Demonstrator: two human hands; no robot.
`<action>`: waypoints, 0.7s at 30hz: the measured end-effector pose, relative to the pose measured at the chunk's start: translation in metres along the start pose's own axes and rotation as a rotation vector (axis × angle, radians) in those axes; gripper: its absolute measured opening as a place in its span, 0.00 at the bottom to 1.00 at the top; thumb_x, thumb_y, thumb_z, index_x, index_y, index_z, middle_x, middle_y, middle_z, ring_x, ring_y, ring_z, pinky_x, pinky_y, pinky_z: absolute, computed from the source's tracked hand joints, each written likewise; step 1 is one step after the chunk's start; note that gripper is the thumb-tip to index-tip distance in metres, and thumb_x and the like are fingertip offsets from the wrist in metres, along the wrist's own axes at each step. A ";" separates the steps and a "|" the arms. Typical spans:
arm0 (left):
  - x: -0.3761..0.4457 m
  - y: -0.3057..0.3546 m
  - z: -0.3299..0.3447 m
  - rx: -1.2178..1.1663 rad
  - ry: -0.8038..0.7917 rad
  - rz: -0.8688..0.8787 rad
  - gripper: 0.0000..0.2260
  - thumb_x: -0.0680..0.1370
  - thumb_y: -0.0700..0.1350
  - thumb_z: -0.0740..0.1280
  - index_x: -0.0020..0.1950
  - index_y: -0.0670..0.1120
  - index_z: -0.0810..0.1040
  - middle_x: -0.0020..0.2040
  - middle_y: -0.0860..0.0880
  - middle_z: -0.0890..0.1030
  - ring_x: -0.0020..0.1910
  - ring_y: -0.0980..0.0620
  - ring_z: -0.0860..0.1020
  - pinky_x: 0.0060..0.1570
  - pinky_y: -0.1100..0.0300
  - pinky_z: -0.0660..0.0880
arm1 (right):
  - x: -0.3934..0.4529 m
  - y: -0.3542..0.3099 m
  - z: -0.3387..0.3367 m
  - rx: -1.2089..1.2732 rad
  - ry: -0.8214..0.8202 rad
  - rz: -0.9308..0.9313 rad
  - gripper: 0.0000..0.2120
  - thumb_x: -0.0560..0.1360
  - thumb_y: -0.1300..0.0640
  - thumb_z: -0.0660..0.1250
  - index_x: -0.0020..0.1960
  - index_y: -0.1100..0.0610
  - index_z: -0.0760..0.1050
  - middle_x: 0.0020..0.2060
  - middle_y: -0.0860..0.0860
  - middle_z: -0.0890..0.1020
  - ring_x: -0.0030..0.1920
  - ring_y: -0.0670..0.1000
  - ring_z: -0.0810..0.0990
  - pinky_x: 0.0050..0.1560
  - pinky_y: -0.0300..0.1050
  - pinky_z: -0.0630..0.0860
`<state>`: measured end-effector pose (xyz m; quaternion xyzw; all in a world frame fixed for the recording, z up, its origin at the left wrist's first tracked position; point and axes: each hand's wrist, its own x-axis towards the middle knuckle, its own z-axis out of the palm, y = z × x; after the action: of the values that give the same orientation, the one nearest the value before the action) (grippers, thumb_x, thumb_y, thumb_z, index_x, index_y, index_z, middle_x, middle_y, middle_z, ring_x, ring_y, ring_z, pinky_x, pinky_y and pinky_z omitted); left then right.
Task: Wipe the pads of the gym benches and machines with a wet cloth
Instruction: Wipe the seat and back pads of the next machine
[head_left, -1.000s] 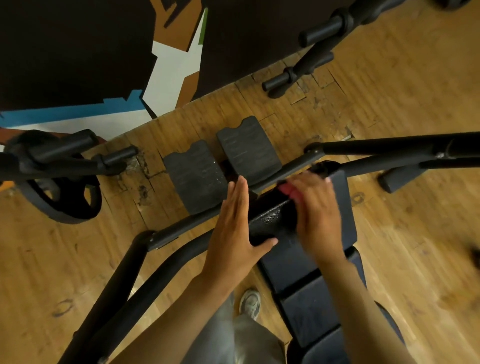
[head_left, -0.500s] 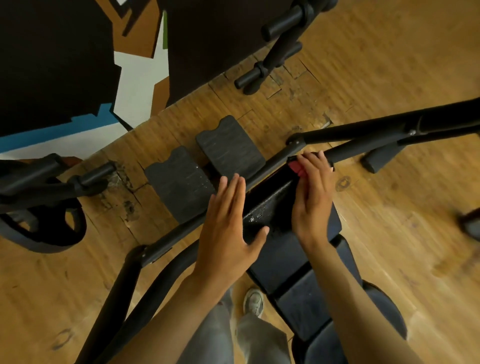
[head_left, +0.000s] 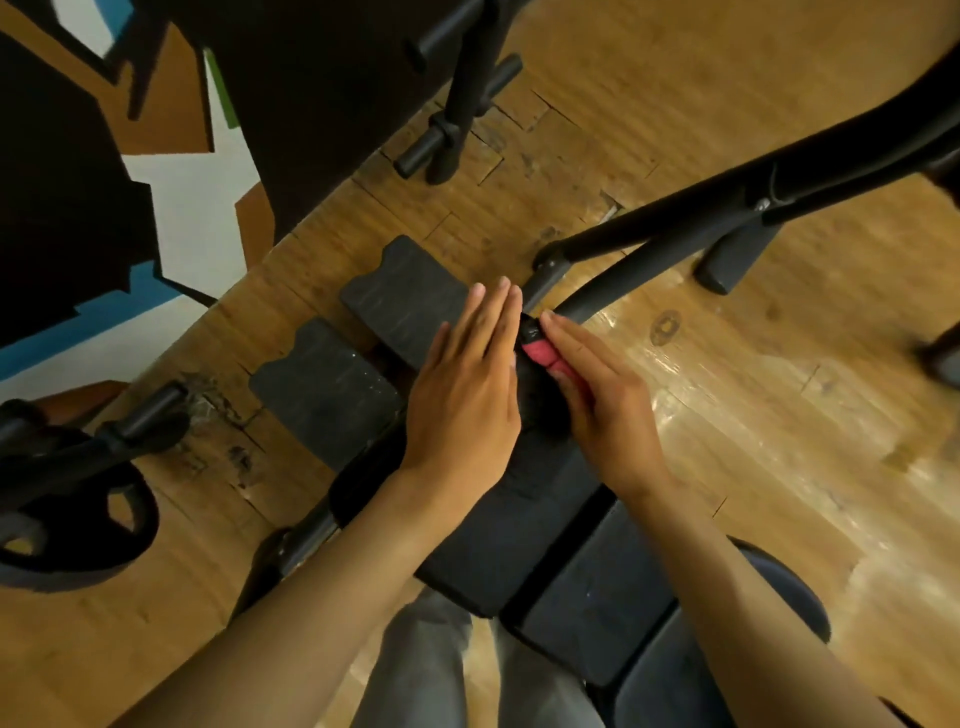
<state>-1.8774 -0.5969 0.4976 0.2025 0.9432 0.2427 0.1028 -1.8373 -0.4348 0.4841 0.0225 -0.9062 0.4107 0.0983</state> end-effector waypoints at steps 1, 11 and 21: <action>0.000 -0.001 0.000 0.012 0.004 0.013 0.25 0.87 0.46 0.50 0.84 0.48 0.51 0.85 0.51 0.51 0.83 0.53 0.45 0.80 0.46 0.57 | 0.005 0.008 -0.004 0.018 0.042 0.020 0.20 0.83 0.61 0.64 0.75 0.60 0.71 0.72 0.54 0.74 0.74 0.48 0.71 0.74 0.47 0.70; 0.003 0.005 0.009 0.183 0.073 -0.034 0.24 0.88 0.49 0.47 0.84 0.44 0.55 0.84 0.49 0.55 0.83 0.52 0.48 0.81 0.51 0.55 | 0.008 0.050 -0.019 0.099 -0.359 -0.040 0.25 0.82 0.67 0.58 0.79 0.59 0.65 0.78 0.53 0.68 0.79 0.50 0.64 0.78 0.48 0.63; 0.004 0.011 0.012 0.245 0.129 -0.062 0.23 0.87 0.46 0.49 0.82 0.42 0.61 0.83 0.47 0.61 0.83 0.50 0.53 0.80 0.49 0.58 | 0.040 0.045 -0.011 0.349 -0.395 -0.026 0.22 0.84 0.64 0.61 0.77 0.60 0.68 0.75 0.52 0.71 0.76 0.46 0.68 0.76 0.45 0.66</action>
<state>-1.8738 -0.5814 0.4925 0.1685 0.9762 0.1348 0.0238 -1.8800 -0.3955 0.4658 0.1303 -0.8230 0.5471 -0.0805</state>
